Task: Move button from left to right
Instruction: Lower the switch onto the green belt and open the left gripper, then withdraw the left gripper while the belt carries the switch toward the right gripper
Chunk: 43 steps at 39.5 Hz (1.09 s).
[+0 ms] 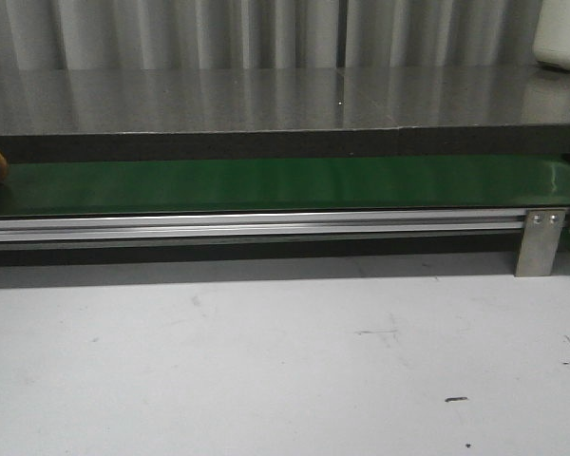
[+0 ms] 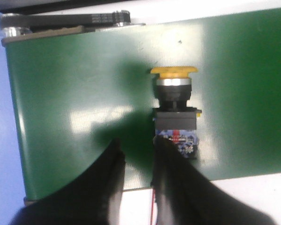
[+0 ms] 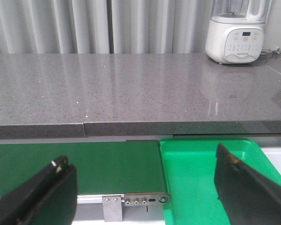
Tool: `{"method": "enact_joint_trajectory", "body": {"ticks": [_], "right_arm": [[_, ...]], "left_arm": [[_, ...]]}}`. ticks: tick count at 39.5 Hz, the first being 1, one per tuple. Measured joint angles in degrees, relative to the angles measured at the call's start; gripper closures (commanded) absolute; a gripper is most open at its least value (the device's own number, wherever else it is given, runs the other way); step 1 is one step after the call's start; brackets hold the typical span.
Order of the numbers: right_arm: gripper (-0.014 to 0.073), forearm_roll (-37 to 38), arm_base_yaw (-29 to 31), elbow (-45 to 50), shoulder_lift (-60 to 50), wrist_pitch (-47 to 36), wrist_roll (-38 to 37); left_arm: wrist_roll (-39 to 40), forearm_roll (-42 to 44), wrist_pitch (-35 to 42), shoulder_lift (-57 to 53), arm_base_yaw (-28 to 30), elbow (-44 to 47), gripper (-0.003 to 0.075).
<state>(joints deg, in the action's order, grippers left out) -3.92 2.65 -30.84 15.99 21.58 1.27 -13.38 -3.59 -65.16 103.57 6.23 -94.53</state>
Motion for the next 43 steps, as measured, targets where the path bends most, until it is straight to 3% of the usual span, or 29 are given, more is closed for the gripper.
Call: {"method": "enact_joint_trajectory", "body": {"ticks": [18,32,43], "right_arm": [[-0.0021,0.0,0.0,0.0,0.0,0.0,0.0],[-0.0021,0.0,0.0,0.0,0.0,0.0,0.0],[-0.0021,0.0,0.0,0.0,0.0,0.0,0.0]], "left_arm": [[0.24,-0.11,-5.53,-0.56,0.0,-0.34,0.0741],[1.59,-1.73,-5.8,-11.63,0.0,1.92,0.0741],[1.69,-2.91,8.18,-31.89,0.0,20.78,0.0741]]}}
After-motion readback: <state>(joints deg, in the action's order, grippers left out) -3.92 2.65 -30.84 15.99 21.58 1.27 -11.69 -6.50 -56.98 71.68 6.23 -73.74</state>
